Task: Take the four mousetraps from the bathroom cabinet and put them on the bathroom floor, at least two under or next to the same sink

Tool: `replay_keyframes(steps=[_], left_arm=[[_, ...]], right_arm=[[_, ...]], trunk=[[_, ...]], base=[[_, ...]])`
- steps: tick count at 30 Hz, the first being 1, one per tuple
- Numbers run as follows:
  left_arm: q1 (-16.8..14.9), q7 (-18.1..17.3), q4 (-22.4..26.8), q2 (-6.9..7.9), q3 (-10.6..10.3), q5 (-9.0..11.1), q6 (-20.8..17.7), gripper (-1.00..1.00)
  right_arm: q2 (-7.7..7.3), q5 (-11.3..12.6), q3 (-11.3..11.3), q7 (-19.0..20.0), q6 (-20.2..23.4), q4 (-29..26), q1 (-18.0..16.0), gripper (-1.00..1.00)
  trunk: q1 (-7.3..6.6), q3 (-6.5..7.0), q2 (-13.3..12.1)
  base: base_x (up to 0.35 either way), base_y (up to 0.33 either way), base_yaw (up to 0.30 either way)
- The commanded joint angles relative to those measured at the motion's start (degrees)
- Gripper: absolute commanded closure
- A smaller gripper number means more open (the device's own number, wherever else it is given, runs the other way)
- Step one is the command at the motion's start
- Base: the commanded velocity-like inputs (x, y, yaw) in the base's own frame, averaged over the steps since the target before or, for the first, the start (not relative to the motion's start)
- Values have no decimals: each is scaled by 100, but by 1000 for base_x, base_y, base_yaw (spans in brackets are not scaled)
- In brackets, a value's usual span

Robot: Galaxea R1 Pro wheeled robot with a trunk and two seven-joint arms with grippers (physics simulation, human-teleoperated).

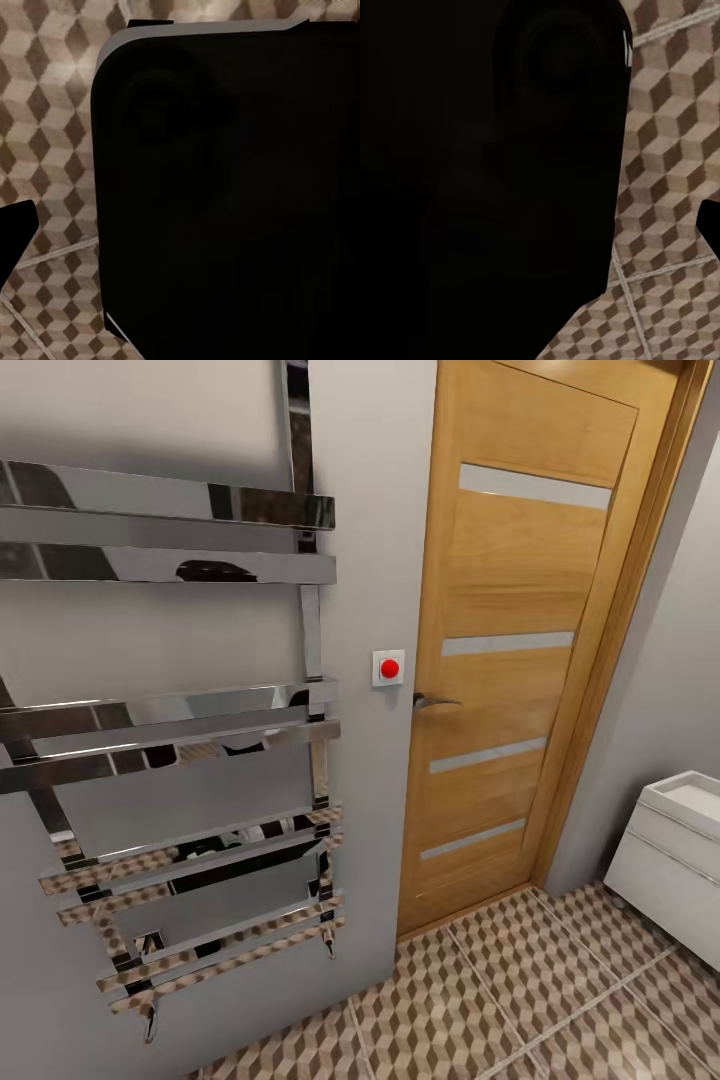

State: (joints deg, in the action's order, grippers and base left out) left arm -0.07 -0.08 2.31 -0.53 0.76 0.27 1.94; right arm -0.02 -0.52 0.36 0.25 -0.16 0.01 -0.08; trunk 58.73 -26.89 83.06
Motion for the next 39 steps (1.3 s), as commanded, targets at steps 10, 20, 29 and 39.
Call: replay_keyframes(steps=[10, 20, 29, 39], left_arm=[[-2, -1, 5, -8, 4, -23, 55, -100], [-2, -1, 6, -9, 3, -26, 60, -100], [-2, -1, 6, -9, 2, -27, 61, -100], [-2, -1, 6, -9, 3, -27, 61, -100]], right_arm=[[2, -7, 7, 5, -2, -1, -1, -100], [2, 16, 3, 2, -9, -1, -1, -100], [2, 32, -2, 2, -10, -1, -1, -100], [2, 70, -25, -3, -10, -1, -1, -100]], trunk=[[0, -4, 2], [0, -4, 2], [0, -4, 2], [0, -4, 2]], base=[[0, 0, 0], [0, 0, 0], [0, 0, 0], [0, 0, -61]])
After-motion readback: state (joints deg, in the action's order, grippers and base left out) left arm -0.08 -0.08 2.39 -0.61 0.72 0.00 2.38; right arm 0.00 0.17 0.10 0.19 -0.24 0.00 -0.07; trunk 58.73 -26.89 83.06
